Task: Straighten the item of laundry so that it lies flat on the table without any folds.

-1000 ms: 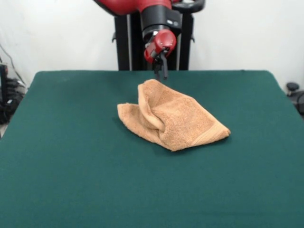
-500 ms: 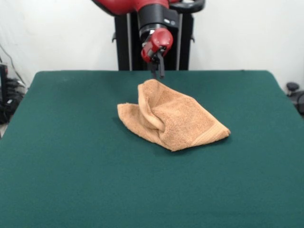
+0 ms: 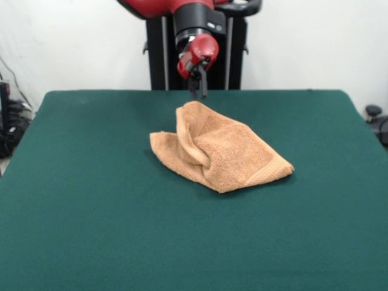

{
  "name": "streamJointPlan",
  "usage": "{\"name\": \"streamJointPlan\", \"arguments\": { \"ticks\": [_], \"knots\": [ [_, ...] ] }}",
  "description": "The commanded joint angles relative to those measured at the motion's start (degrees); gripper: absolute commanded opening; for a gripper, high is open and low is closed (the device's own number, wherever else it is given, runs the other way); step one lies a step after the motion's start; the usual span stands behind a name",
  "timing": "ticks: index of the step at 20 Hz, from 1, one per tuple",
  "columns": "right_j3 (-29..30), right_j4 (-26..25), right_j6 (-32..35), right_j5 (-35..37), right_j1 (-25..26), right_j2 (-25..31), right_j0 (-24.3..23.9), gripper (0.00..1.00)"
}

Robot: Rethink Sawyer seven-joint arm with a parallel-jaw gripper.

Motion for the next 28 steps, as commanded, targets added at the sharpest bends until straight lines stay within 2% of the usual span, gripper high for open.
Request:
{"name": "streamJointPlan", "arguments": {
  "ticks": [1, 8, 17, 28],
  "knots": [
    [-10.1, 3.2, 7.9, 2.0, 0.3, 4.6, 2.6, 1.00],
    [-12.0, 1.4, 8.6, 3.1, 1.0, 5.5, 2.3, 1.00],
    [-17.0, -1.6, 9.6, 4.6, 4.1, 6.7, 2.5, 1.00],
    [-17.1, -1.4, 9.7, 4.5, 4.2, 6.9, 3.0, 1.00]
  ]
}}
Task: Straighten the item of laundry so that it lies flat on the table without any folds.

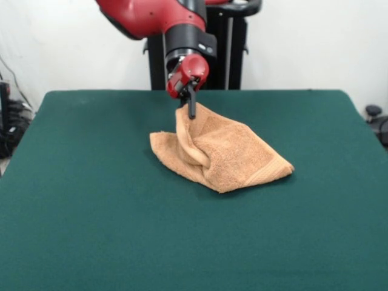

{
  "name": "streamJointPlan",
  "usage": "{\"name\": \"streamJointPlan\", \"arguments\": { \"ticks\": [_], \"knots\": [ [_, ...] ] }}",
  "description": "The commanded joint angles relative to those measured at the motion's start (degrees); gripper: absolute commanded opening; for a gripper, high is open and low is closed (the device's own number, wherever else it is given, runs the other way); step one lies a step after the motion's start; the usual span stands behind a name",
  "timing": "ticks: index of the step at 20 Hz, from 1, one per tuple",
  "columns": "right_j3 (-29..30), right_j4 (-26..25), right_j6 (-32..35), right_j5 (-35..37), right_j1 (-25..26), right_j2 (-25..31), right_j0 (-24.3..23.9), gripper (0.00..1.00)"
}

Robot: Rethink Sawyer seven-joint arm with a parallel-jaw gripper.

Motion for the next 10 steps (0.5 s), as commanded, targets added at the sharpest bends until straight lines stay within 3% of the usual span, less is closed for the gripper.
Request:
{"name": "streamJointPlan", "arguments": {
  "ticks": [1, 10],
  "knots": [
    [-8.9, 0.0, 9.6, 4.5, 1.4, 6.7, 2.8, 1.00],
    [-8.4, -0.3, 9.4, 5.1, 0.8, 6.8, 2.6, 1.00]
  ]
}}
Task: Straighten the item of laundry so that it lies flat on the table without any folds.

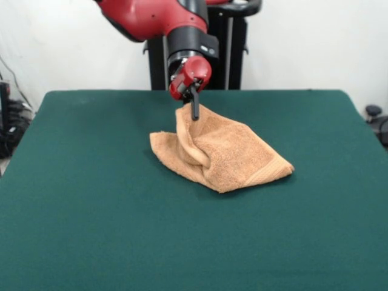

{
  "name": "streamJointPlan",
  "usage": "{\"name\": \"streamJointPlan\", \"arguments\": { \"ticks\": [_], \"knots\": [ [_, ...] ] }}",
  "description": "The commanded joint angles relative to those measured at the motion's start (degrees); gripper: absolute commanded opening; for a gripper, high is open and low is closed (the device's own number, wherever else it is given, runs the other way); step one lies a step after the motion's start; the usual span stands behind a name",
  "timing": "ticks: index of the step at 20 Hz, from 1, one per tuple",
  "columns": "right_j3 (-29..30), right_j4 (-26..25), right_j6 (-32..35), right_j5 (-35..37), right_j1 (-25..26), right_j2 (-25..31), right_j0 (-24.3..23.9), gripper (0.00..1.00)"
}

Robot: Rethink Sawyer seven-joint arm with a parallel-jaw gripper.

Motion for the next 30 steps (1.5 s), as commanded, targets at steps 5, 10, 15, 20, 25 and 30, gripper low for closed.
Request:
{"name": "streamJointPlan", "arguments": {
  "ticks": [5, 10, 15, 20, 25, 30],
  "knots": [
    [-7.9, 0.2, 9.4, 5.1, -0.1, 6.5, 2.4, 1.00],
    [-7.5, -0.3, 9.4, 4.9, -0.4, 6.3, 2.2, 1.00],
    [-7.3, 0.0, 9.1, 5.2, -1.0, 6.2, 2.4, 1.00],
    [-7.5, -0.3, 9.1, 4.5, -0.3, 6.2, 2.4, 1.00],
    [-7.9, -0.6, 9.2, 4.5, 0.2, 6.2, 2.4, 1.00],
    [-8.2, -0.8, 8.8, 4.1, 0.5, 6.1, 2.8, 1.00]
  ]
}}
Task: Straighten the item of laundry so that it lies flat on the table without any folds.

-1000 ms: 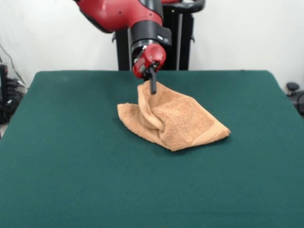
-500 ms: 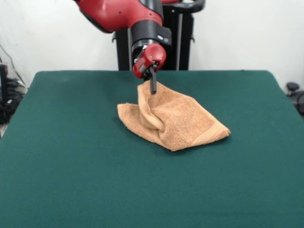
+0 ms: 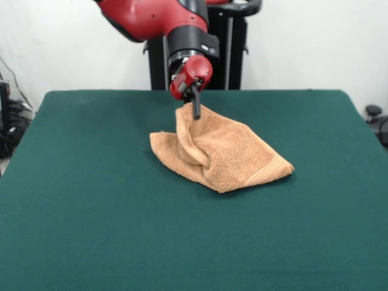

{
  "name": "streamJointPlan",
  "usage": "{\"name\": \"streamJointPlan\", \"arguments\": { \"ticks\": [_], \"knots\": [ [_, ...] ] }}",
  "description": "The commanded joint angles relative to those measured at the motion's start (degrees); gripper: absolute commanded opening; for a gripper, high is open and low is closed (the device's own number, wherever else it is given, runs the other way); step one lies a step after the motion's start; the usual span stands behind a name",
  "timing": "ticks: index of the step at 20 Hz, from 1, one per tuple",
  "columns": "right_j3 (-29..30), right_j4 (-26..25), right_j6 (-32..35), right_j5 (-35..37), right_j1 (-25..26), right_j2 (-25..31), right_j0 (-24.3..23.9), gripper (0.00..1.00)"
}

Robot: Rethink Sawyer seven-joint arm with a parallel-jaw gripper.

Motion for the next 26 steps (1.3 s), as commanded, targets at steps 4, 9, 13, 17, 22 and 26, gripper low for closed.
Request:
{"name": "streamJointPlan", "arguments": {
  "ticks": [4, 9, 13, 17, 22, 26],
  "knots": [
    [-8.3, -0.2, 9.0, 4.3, 0.7, 6.1, 2.6, 1.00],
    [-8.2, -0.4, 9.1, 4.2, 0.6, 6.1, 2.6, 1.00],
    [-8.2, -0.4, 9.1, 4.5, 0.5, 6.2, 2.6, 1.00],
    [-8.3, -0.6, 9.2, 5.0, 0.2, 6.4, 2.6, 1.00],
    [-7.8, -0.9, 8.7, 4.8, -1.1, 6.4, 2.8, 1.00],
    [-0.3, 2.9, 7.0, 8.7, -11.1, 5.6, 3.9, 1.00]
  ]
}}
